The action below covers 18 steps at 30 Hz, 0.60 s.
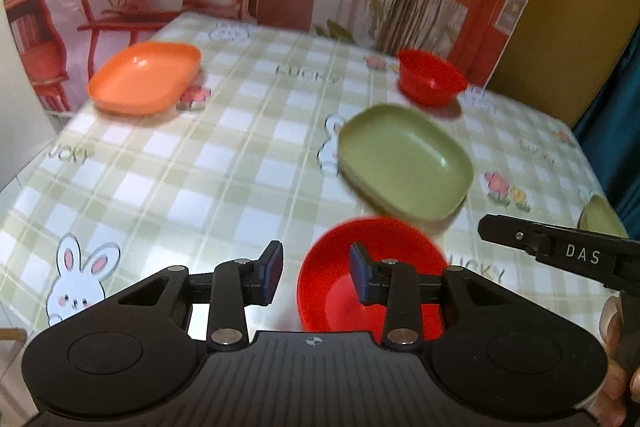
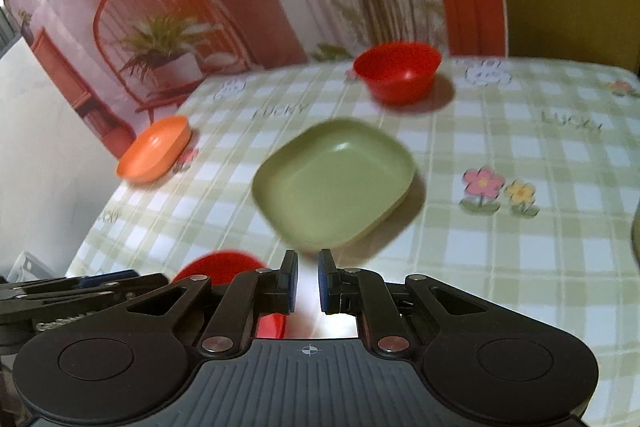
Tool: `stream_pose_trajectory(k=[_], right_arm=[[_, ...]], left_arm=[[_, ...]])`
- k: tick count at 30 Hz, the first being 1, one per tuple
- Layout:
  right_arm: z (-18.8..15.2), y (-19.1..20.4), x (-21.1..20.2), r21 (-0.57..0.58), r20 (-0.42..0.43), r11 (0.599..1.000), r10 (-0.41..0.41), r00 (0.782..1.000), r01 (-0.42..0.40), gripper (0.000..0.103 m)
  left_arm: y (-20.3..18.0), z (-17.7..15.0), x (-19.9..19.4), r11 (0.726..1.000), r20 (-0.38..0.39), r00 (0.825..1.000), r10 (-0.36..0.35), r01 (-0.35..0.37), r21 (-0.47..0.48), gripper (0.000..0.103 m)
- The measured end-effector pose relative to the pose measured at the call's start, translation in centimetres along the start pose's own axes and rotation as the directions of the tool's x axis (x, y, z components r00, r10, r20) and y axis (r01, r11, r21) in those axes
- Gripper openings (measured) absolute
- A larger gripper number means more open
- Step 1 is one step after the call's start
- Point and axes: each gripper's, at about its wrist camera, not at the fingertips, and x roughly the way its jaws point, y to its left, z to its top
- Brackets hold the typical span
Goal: Organize plates and bowls
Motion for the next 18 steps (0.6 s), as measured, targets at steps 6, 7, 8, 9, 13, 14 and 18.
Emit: stream_pose_trajectory(k=[6,7,8,9,13,14,18], right_arm=[[2.6,-2.1,-1.7,0.012,0.083,0.999,-0.030,0.996,0.029,0.012],[2.9,-2.5,-2.0,0.016,0.095,0.999,-0.035,0.995,0.033,0.012],[3.3,-3.0,-2.3,0.019,0.106,0.999,-0.039,0.994,0.037,0.012],[3.6,-3.5,-2.6,0.021,0.116,0.999,-0.043,0.992,0.040,0.012],[4.9,-5.3,-3.8,0.027,0.158,0.998,-0.061,0.986,0.057,0.012],[5.2,-5.8,-4.1,0.030,0.168,0.998,-0.066,0.984,0.062,0.013],[6.1,-7.7,-4.8,0.034,0.201,0.996,-0.083,0.976,0.078,0.015]], left_arm=[[-1.5,2.0,-1.4,0.998,0.086,0.994,-0.065,0.064,0.017,0.039],[-1.9,2.2,-1.5,0.997,0.093,0.993,-0.071,0.069,0.020,0.039],[-2.2,2.4,-1.6,0.996,0.112,0.990,-0.089,0.086,0.030,0.039],[-2.7,2.7,-1.7,0.995,0.118,0.988,-0.096,0.093,0.037,0.039],[-4.5,3.4,-2.0,0.990,0.150,0.980,-0.134,0.124,0.072,0.040],[-4.8,3.5,-2.0,0.989,0.155,0.978,-0.138,0.127,0.078,0.041],[-6.3,4.6,-1.7,0.987,0.178,0.973,-0.149,0.135,0.087,0.045]])
